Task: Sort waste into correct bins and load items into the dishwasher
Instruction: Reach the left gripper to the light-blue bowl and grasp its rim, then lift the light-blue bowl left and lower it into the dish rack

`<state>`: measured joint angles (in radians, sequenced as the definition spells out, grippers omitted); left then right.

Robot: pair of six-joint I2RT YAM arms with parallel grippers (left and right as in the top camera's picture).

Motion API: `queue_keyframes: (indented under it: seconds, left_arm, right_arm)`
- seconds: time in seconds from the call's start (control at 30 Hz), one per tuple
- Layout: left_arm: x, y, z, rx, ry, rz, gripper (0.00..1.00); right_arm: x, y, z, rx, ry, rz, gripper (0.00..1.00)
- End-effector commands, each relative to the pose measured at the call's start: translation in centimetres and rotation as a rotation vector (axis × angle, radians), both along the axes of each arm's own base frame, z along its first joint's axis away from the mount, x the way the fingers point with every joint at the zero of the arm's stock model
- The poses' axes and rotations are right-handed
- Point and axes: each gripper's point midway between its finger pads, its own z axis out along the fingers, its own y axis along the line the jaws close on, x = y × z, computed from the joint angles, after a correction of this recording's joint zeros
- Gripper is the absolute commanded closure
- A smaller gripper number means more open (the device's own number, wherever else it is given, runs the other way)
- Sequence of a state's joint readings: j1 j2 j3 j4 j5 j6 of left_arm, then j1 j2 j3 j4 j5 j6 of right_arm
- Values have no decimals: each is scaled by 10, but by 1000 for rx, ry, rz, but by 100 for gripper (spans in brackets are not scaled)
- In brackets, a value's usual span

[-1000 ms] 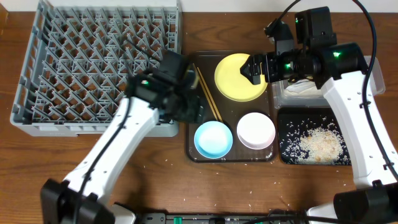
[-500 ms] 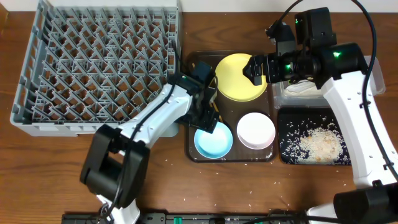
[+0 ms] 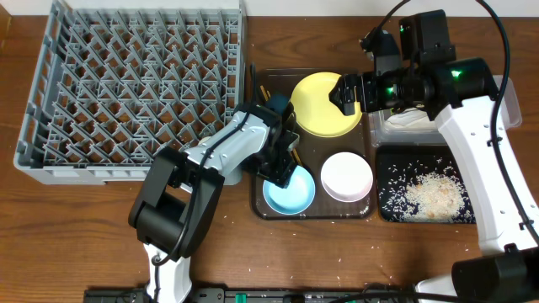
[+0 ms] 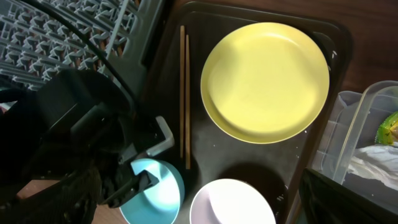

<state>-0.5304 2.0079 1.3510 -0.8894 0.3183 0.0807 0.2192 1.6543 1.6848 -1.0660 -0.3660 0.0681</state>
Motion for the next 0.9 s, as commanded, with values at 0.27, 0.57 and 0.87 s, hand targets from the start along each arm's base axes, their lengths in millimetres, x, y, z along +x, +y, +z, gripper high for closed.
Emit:
queue_keyframes:
  seconds: [0.27,0.57,0.87]
  left_arm:
    - [-9,-13,-1,-91,42,-48,40]
    - [-11,-12,-9,-94,38,-48,55]
    - [-11,-10,-15,-91,28,-48,92]
  right_arm:
    - [-1,0,1,2,0,-6,1]
    - [-1,0,1,2,0,-6,1]
    - [2,1,3,5,-11,-7,2]
